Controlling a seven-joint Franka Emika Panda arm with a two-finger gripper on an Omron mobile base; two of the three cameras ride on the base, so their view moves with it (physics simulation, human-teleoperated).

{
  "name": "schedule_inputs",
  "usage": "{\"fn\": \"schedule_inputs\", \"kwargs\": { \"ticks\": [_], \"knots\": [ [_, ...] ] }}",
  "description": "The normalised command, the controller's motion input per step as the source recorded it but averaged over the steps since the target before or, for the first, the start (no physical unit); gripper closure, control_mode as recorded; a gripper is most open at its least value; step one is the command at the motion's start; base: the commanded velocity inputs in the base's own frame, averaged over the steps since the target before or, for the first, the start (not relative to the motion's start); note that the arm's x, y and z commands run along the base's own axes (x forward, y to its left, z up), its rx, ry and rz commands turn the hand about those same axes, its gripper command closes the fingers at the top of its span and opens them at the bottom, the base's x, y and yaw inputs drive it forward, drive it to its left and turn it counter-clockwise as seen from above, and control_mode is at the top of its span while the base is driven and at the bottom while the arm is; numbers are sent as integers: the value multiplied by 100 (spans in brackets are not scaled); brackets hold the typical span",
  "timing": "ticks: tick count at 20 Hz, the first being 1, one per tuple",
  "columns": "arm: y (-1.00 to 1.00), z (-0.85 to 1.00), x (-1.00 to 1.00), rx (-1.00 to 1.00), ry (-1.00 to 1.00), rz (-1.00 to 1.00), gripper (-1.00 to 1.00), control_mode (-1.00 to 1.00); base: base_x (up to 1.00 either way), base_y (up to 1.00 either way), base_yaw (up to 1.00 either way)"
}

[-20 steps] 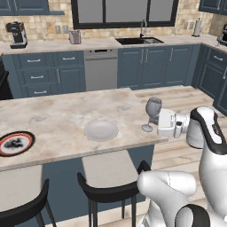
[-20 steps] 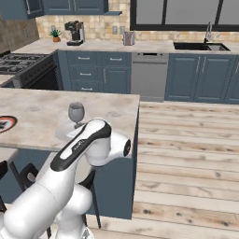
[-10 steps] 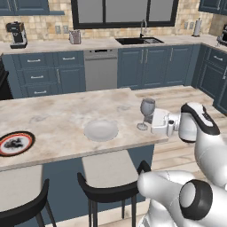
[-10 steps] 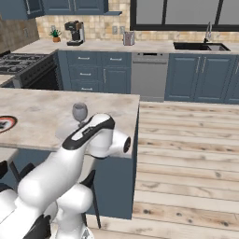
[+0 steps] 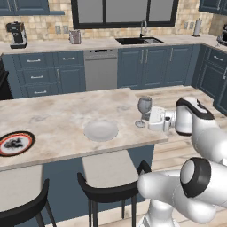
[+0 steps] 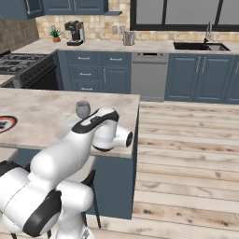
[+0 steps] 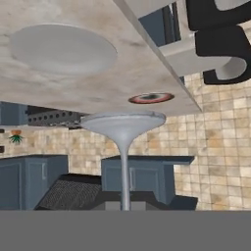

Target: Retrieve the wine glasses from the counter and place one next to each plate.

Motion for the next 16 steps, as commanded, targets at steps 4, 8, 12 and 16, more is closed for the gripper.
{"fn": "schedule_inputs", "kwargs": {
  "ticks": [4,8,12,16],
  "knots": [
    [0,-3,0,0,-1,3,100,-100,0,0,0],
    [0,-18,0,0,0,3,100,-100,0,0,0],
    [1,-34,0,0,0,3,100,-100,0,0,0],
    [0,-34,4,-4,0,1,100,-100,0,0,0]
  ]
}}
